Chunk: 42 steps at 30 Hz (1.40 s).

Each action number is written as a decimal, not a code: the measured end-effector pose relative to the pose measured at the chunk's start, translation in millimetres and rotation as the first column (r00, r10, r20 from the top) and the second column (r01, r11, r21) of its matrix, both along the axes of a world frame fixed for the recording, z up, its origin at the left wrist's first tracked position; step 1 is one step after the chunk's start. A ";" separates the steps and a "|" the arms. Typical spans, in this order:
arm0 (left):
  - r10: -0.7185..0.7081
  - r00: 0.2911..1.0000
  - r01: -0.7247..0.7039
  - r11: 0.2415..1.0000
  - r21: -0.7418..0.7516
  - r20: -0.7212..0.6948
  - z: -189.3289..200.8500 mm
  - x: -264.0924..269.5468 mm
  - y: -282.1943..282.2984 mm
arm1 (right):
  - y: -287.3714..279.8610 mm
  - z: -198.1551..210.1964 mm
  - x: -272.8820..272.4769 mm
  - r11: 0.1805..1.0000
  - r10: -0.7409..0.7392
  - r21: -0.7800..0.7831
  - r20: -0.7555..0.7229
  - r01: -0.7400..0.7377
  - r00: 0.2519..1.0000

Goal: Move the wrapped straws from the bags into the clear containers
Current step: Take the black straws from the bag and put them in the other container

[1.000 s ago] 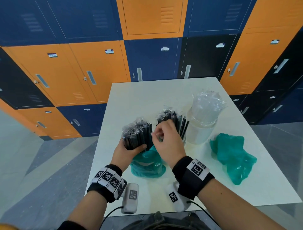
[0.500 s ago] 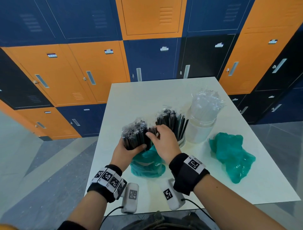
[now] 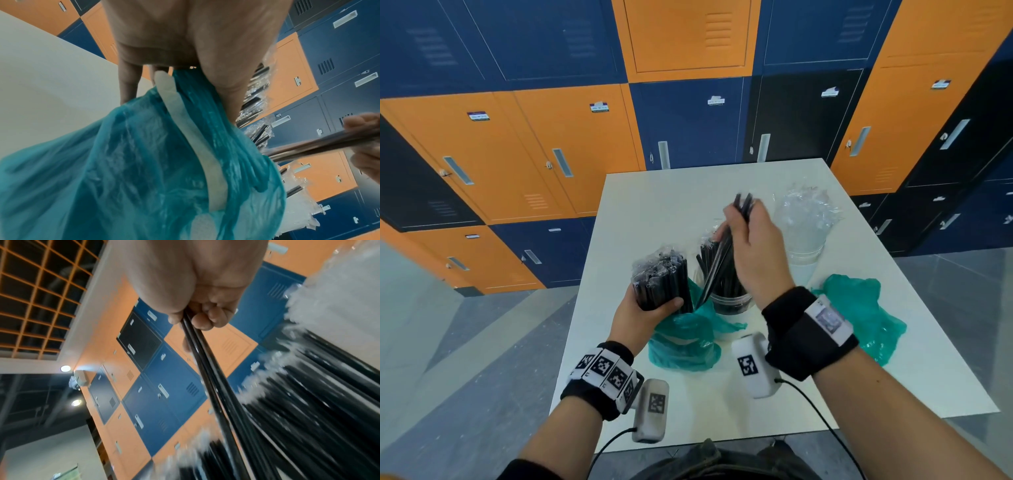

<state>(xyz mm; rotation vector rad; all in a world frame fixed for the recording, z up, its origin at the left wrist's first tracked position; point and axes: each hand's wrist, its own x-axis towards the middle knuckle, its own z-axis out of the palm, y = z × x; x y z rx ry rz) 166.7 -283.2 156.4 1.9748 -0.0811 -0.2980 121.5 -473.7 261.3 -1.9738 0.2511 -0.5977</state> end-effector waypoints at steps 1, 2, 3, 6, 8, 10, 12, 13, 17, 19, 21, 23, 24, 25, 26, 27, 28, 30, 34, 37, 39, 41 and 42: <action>-0.001 1.000 0.001 1.000 -0.005 -0.001 0.4 -0.2 -0.6 | -5.2 8.6 0.5 1.000 -0.029 0.003 0.029 0.029 0.999; -0.002 1.000 0.002 1.000 -0.009 -0.002 0.8 -0.3 -1.0 | -9.9 16.7 0.9 0.998 -0.057 0.012 0.056 0.056 0.997; -0.001 1.000 0.001 1.000 -0.011 -0.003 0.7 0.1 -1.2 | -13.9 24.5 0.8 0.996 -0.085 0.028 0.086 0.083 0.993; -0.001 1.000 0.001 1.000 -0.011 0.000 0.7 1.8 -1.8 | -24.4 40.7 -0.8 0.985 -0.170 0.049 0.185 0.164 0.968; 0.005 1.000 -0.005 1.000 -0.012 -0.001 0.9 2.4 -1.7 | -30.3 42.2 -1.6 0.979 -0.203 0.013 0.199 0.204 0.959; 0.006 1.000 -0.006 1.000 -0.019 -0.009 1.3 2.2 -1.9 | -34.3 34.9 -2.0 0.977 -0.200 -0.045 0.139 0.208 0.970; 0.002 1.000 -0.003 1.000 -0.022 -0.012 2.1 2.0 -2.4 | -37.3 19.8 -1.0 0.978 -0.178 -0.110 0.029 0.180 0.984; 0.002 1.000 -0.002 1.000 -0.022 -0.013 2.7 1.9 -2.8 | -38.4 9.9 -0.2 0.974 -0.172 -0.157 -0.032 0.165 0.985; 0.012 1.000 -0.013 1.000 -0.025 -0.021 3.1 2.4 -3.3 | -40.1 -40.7 0.7 0.919 -0.200 -0.377 -0.197 0.114 0.960; 0.014 1.000 -0.014 1.000 -0.024 -0.025 2.8 2.3 -2.9 | -39.0 -65.3 -2.0 0.838 -0.291 -0.525 -0.196 0.150 0.936; 0.015 0.999 -0.015 1.000 -0.018 -0.029 3.1 2.2 -2.4 | -38.0 -79.1 -4.8 0.799 -0.342 -0.573 -0.181 0.184 0.922; 0.016 0.999 -0.016 1.000 -0.012 -0.030 3.7 2.3 -2.0 | -37.5 -81.3 -3.7 0.832 -0.302 -0.521 -0.136 0.191 0.944; 0.016 0.999 -0.017 1.000 -0.013 -0.030 4.0 2.7 -1.9 | -37.3 -79.1 -2.2 0.865 -0.253 -0.469 -0.103 0.177 0.962; 0.017 0.999 -0.017 1.000 -0.014 -0.031 4.1 2.9 -2.2 | -36.8 -76.2 -0.4 0.897 -0.196 -0.416 -0.068 0.151 0.978; 0.018 0.999 -0.018 1.000 -0.016 -0.031 4.0 2.8 -2.5 | -35.7 -71.9 1.0 0.916 -0.145 -0.382 -0.032 0.122 0.989; 0.019 0.999 -0.020 1.000 -0.018 -0.029 4.1 2.7 -2.9 | -32.9 -67.0 2.5 0.926 -0.101 -0.367 -0.010 0.091 0.995; 0.020 0.999 -0.021 1.000 -0.020 -0.027 3.8 2.5 -2.9 | -28.6 -63.0 3.8 0.929 -0.061 -0.367 -0.016 0.051 0.998; 0.020 0.999 -0.021 0.999 -0.029 -0.027 3.4 2.5 -3.2 | -20.2 -61.0 6.6 0.897 -0.010 -0.440 -0.112 -0.041 0.994; 0.017 1.000 -0.018 0.999 -0.034 -0.025 4.3 2.2 -3.7 | -11.8 -70.1 15.7 0.809 -0.039 -0.573 -0.267 -0.126 0.963; 0.015 1.000 -0.016 1.000 -0.022 -0.023 5.5 1.2 -2.9 | -12.6 -68.3 23.1 0.855 -0.042 -0.514 -0.203 -0.070 0.978; 0.015 1.000 -0.015 1.000 -0.023 -0.025 5.7 0.8 -2.5 | -15.1 -68.0 26.9 0.884 -0.020 -0.465 -0.165 -0.060 0.986; 0.010 1.000 -0.011 1.000 -0.027 -0.025 6.0 0.4 -2.1 | -19.0 -66.5 28.4 0.902 0.000 -0.428 -0.114 -0.049 0.993; 0.008 1.000 -0.008 1.000 -0.026 -0.023 6.0 0.5 -2.0 | -21.2 -65.3 28.7 0.912 0.000 -0.408 -0.085 -0.035 0.996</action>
